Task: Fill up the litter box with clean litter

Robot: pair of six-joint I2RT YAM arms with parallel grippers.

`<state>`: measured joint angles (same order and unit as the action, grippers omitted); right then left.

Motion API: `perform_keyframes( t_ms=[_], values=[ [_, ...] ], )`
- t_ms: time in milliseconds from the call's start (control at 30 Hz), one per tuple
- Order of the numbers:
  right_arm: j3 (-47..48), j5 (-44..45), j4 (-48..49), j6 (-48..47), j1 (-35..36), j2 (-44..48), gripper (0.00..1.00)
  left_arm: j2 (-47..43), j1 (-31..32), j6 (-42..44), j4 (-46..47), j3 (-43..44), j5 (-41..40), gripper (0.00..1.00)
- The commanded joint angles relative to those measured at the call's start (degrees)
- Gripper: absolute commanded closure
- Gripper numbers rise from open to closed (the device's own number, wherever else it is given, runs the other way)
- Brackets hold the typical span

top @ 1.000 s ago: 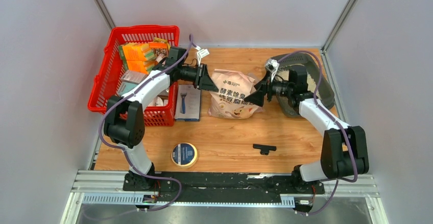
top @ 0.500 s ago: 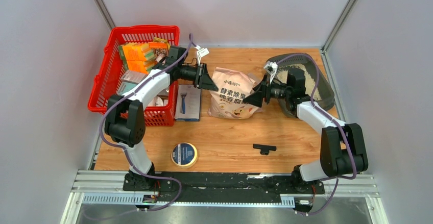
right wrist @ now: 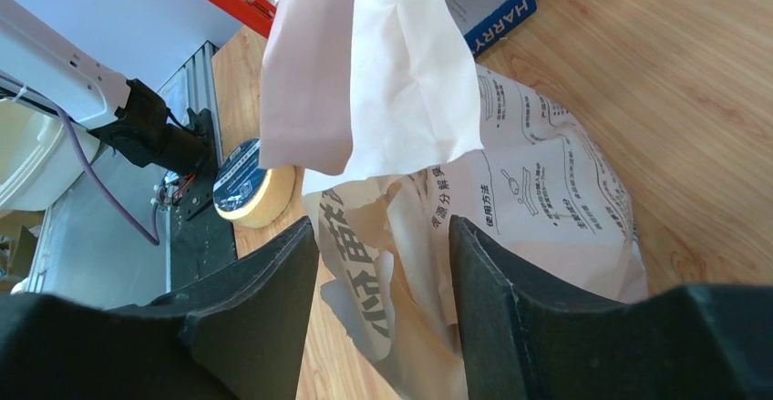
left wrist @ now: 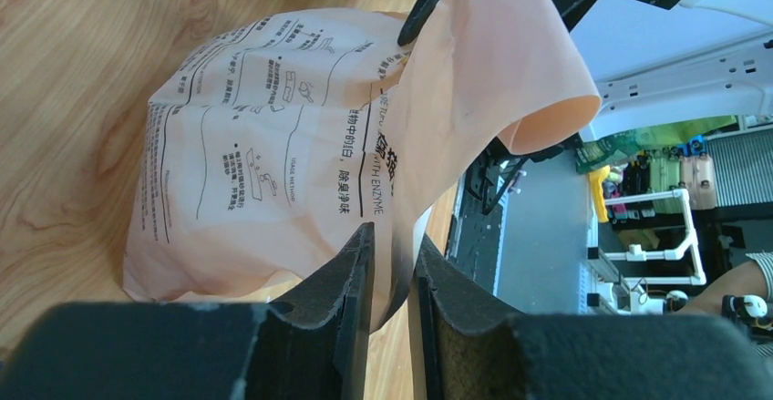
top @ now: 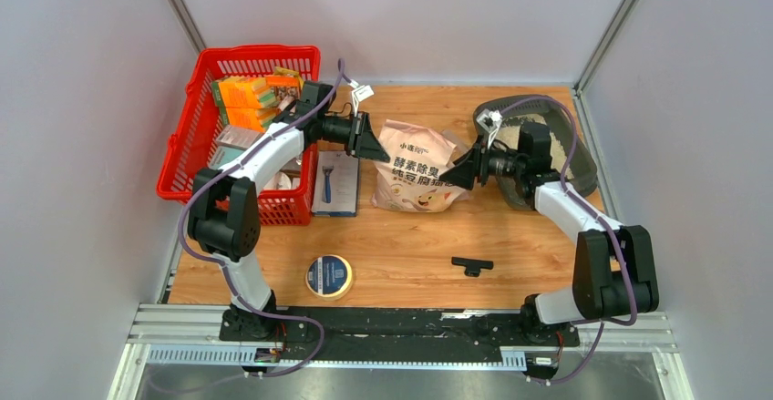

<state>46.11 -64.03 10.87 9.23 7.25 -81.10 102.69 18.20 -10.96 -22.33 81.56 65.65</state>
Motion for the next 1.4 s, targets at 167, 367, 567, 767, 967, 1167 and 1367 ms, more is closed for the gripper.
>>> perform_keyframes(
  t_ms=[167, 367, 567, 767, 967, 1167, 1367],
  values=[
    [0.91, -1.97, -4.73, -1.86, -0.21, 1.30, 0.57, 0.66, -0.53, 1.20, -0.61, 2.55, 1.94, 0.72],
    [2.84, -3.64, -0.86, 6.31, -0.39, -0.19, 0.77, -0.30, -0.44, 4.54, -3.69, 4.75, 2.64, 0.46],
    [6.01, -5.58, -2.16, 9.39, -0.39, -3.97, 0.93, 0.57, 0.00, 2.27, -0.09, 4.84, 3.35, 0.43],
    [10.92, -9.79, -5.93, 9.76, -0.30, -7.31, 1.00, 1.28, 0.44, -2.81, 6.31, 2.39, 2.82, 0.43],
    [17.95, -15.94, -20.32, 3.87, -0.13, -12.23, 1.00, 4.18, 0.79, -22.32, 26.53, -1.05, -0.86, 0.46],
    [26.57, -19.38, -35.97, -0.62, -0.21, -18.82, 1.00, 4.01, 0.61, -22.97, 18.22, -0.61, -0.78, 0.75],
    [30.71, -21.49, -48.21, 2.26, -1.35, -22.17, 1.00, 0.23, -1.14, -16.84, 1.46, -0.80, -7.01, 1.00]
  ],
)
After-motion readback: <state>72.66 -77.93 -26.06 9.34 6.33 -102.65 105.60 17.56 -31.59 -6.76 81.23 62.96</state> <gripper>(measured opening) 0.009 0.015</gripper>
